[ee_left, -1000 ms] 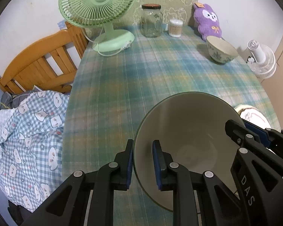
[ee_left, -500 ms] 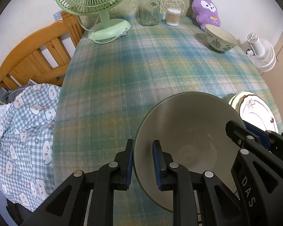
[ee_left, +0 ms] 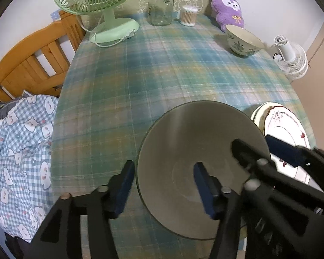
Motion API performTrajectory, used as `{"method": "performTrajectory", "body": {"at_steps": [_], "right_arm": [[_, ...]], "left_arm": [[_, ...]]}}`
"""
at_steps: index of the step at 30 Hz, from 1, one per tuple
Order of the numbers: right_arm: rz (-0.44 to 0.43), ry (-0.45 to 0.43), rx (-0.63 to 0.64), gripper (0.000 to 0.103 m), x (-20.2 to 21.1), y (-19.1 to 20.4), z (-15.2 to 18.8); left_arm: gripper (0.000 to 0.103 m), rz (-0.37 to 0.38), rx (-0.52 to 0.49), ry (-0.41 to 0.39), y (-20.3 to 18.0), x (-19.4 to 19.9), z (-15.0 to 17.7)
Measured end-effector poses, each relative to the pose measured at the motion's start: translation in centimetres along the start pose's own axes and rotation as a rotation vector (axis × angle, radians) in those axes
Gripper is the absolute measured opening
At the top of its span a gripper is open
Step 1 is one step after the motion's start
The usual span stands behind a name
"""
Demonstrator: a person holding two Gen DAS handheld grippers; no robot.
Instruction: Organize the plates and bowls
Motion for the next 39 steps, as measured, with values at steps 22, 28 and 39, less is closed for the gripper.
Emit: {"method": "performTrajectory", "body": {"at_steps": [22,28,39], "right_arm": [[0.025,-0.139,0.003,0.067,7.6,-5.2,-5.5],[0.036,-0.156,0.018,0.067,7.3,-9.0,-8.5],[-0.033,-0.198,0.066,0.067,5.1,-16.3,-15.8]], "left_arm": [[0.077,0.018,-0.024,-0.146,-5.7,6.6,-6.3],[0.078,-0.016,0.016,-0.165,-8.5,6.0,-9.4],[0.078,-0.064,0.064,-0.213,-14.7,3.8,-16.7]]}}
Point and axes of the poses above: each gripper's, at about its wrist camera, not at the fingertips, and x roughly against the way its jaws point, y to its left, z to its underside, the point moved 9 cm from there along -x, roughly the way its jaws point, and after that the axes turned 8 degrees about x, right-handed, at the moved point
